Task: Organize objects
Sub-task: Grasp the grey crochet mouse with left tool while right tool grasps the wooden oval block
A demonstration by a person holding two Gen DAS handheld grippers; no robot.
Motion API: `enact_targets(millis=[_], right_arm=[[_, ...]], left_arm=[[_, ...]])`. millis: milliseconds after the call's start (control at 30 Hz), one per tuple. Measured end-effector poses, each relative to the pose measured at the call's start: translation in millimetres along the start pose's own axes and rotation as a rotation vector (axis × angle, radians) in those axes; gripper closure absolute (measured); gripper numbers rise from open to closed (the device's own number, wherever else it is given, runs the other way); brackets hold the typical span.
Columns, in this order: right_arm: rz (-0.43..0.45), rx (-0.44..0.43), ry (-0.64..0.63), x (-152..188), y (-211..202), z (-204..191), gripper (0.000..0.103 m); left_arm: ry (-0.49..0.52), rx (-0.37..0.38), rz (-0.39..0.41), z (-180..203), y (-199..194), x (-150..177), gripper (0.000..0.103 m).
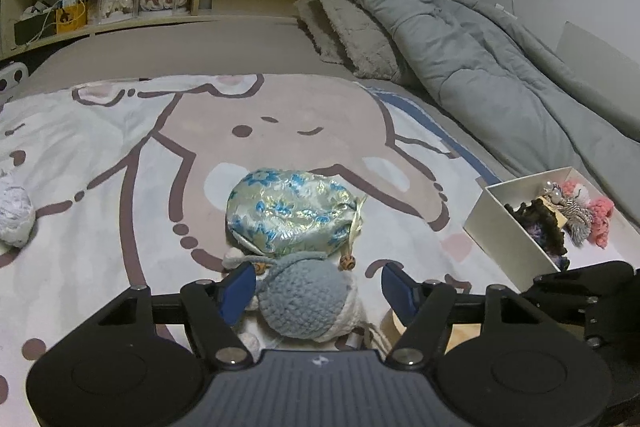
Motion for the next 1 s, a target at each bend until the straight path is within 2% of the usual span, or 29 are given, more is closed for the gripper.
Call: enact_targets(millis=[100,300,433,667,767,867,1000], right_arm=[[-0.039,-0.037,0.019,0.6,-5.7,-4.8,0.057],[-0.097,-0.144,0.058,4.7,-15.9,-26.4,0.057],[-0.079,-0.125,0.068,6.4,-7.9,-28.4,0.056],[-0.027,-0.115,0.087,3.9,-2.7,-29.3,0.054],[-0.033,-0.121,0.096,2.4,-5.3,-27.8,0.057],[-0.045,-0.114,0.109,1.3,-9.4,-25.2,0.057],[-0.043,-0.093,0.108,-0.3,-16.5,-20.6,0.057]], left_arm=[[-0.009,0.004,0.007,0.2,0.9,0.2,0.033],[0.029,-0.021,-0.018,1.4,4.8,4.9,0.033],[0.017,-0.045,-0.032,-1.0,7.0,9.8,0.033],[0.054,-0.067,-0.075,-0.4,7.5,13.9,0.034],[0.05,-0.072,-0.094,-1.7,4.7,14.4,0.039],[0.007,-0.071,-0.111,-4.6,2.2,14.9,0.041],[0.018,-0.086,-0.109,-1.0,0.6,15.4,0.043]])
Point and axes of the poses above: each gripper's, at about its wrist camera, not at the fingertips, and y roughly the way its jaws point, z to its right, x to its underside, the point moved 9 cm from there along y, roughly the way its jaws point, and after that the axes turned 15 degrees about z, right-handed, at the moved point
